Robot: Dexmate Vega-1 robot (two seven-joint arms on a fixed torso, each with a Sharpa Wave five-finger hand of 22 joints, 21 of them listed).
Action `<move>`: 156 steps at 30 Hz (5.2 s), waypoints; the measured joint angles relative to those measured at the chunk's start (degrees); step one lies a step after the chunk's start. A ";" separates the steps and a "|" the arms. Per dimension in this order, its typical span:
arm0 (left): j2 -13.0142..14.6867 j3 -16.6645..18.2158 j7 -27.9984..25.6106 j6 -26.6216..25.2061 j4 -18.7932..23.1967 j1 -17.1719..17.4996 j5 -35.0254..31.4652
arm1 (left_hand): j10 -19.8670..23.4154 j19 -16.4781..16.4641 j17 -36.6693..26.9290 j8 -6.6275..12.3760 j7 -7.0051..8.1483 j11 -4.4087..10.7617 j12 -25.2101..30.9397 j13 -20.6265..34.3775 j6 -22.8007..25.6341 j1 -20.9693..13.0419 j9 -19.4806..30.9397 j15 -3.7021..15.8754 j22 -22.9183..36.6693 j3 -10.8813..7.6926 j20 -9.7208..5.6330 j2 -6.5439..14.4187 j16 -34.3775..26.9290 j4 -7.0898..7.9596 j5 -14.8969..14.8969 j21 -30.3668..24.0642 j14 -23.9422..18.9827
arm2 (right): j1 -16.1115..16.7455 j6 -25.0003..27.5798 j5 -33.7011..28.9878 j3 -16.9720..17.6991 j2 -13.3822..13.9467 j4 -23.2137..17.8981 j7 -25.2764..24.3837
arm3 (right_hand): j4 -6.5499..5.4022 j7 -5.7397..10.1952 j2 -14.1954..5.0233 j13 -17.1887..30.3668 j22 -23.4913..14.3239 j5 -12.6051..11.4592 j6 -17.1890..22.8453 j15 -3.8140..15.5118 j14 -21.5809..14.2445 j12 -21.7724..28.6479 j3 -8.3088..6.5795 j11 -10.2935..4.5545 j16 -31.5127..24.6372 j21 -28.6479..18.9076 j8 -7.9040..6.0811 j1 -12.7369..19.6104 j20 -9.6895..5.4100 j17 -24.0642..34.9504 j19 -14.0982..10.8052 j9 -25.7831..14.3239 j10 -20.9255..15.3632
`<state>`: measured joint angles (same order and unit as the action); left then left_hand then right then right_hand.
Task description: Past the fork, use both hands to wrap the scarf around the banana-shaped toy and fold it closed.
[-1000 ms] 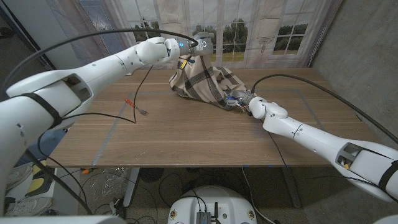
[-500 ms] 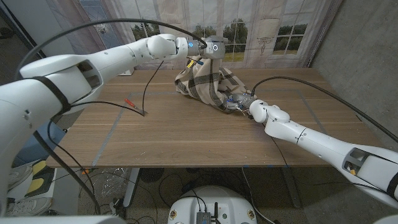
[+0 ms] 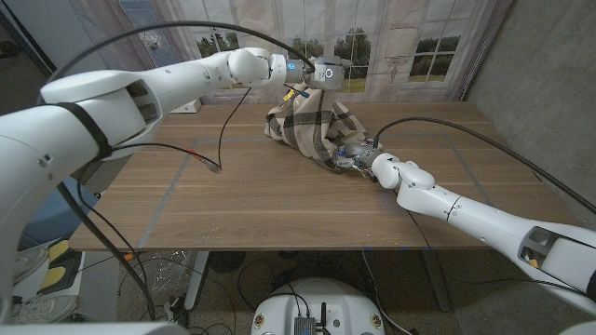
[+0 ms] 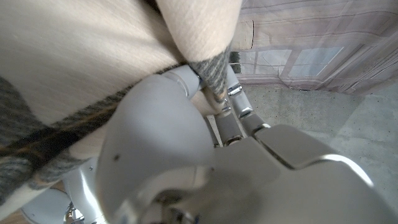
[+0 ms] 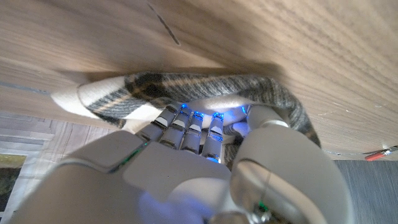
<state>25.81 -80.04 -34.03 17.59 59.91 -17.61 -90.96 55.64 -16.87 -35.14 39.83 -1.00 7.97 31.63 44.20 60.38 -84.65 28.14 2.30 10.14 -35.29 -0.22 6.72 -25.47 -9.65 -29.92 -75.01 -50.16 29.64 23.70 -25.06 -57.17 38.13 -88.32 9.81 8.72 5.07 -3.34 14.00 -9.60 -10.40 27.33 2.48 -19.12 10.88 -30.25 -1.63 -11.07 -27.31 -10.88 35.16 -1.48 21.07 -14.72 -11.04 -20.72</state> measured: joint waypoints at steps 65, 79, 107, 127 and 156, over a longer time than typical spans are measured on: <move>-22.62 -12.65 -28.51 -14.86 -25.03 2.83 4.37 | -31.71 4.72 12.25 -29.07 11.95 1.08 -21.08 -21.63 -38.85 40.37 -16.96 0.57 -0.39 6.66 -0.81 -0.58 14.82 7.47 19.59 12.09 19.19 | 9.26 3.07 -10.45 7.04 5.38 -18.31 5.49 | 0.35 -0.43 -0.53 -0.70 -0.52 0.00 0.92 -0.31 -0.32 0.88 0.36 0.09 -1.01 0.53 -0.45 0.53 5.32 -1.41 -6.55 -0.19 0.26; -14.48 -10.53 -26.87 -22.86 -12.23 5.74 7.85 | -31.97 4.72 12.75 -29.07 11.94 0.82 -20.80 -21.89 -38.83 40.68 -16.96 0.48 -0.55 6.07 -0.81 -0.28 14.82 7.35 19.30 12.51 19.27 | 12.31 7.97 -14.30 10.64 6.94 -24.84 1.50 | 0.36 -0.44 -0.53 -0.69 -0.52 0.00 1.36 -0.11 -0.52 0.88 0.36 -0.06 -1.01 0.44 -0.45 0.53 5.35 -1.68 -6.57 -0.14 -0.21; 1.75 3.02 -14.40 -30.95 13.74 17.96 5.70 | -31.61 4.61 13.62 -29.07 12.57 0.77 -20.59 -22.69 -38.19 41.60 -16.95 0.49 -0.53 5.20 -0.48 0.01 14.37 6.96 19.30 13.40 19.27 | 17.51 21.40 -23.59 14.58 7.22 -33.10 -3.33 | 0.36 -0.04 -0.29 -0.97 -0.53 0.00 2.97 -0.03 -1.67 0.88 0.36 -0.31 -1.23 0.46 -0.79 0.29 5.26 -2.20 -7.09 -0.07 -1.19; 5.59 17.62 -9.35 -34.36 26.59 32.68 12.27 | -31.01 5.02 14.42 -28.80 12.02 0.29 -20.14 -23.22 -37.03 42.75 -17.23 0.49 -0.44 4.50 0.37 -0.34 14.37 6.73 19.30 14.23 19.26 | 19.74 20.25 -16.13 19.56 4.70 -31.58 -11.84 | -0.12 -0.15 -1.20 -0.98 -0.54 0.00 3.48 -0.03 -1.66 0.88 0.37 -0.62 -1.67 0.92 -0.79 -0.62 5.47 -2.04 -7.51 0.12 -1.49; 3.81 35.86 -5.27 -35.85 40.38 51.96 37.58 | -32.05 7.02 15.69 -29.07 8.81 -2.68 -20.14 -24.55 -39.05 46.44 -17.22 0.54 -0.40 3.83 3.36 0.01 13.98 6.91 18.25 16.34 20.83 | 25.03 -4.06 17.18 32.93 2.04 -22.92 -26.00 | -0.60 -1.50 -3.20 -1.23 -0.68 0.00 4.18 0.08 -2.17 0.87 0.85 0.46 -2.73 1.25 -0.79 -0.63 5.50 -1.76 -7.47 0.11 -2.27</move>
<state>29.62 -44.18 -39.30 -18.27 100.29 34.35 -53.38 23.59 -9.84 -19.45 10.76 7.82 5.28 11.49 19.66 21.34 -38.21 10.92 2.84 9.74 -31.46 3.14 6.73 -11.49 -2.74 -11.67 -58.67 -29.33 54.67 19.64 -7.87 -24.24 40.16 -111.23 -16.18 8.12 3.56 -6.53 12.77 -10.28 -10.39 31.51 2.57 -21.29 11.75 -29.40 -1.17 -13.80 -26.06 -11.67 34.53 4.03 19.30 -22.20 -10.93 -22.99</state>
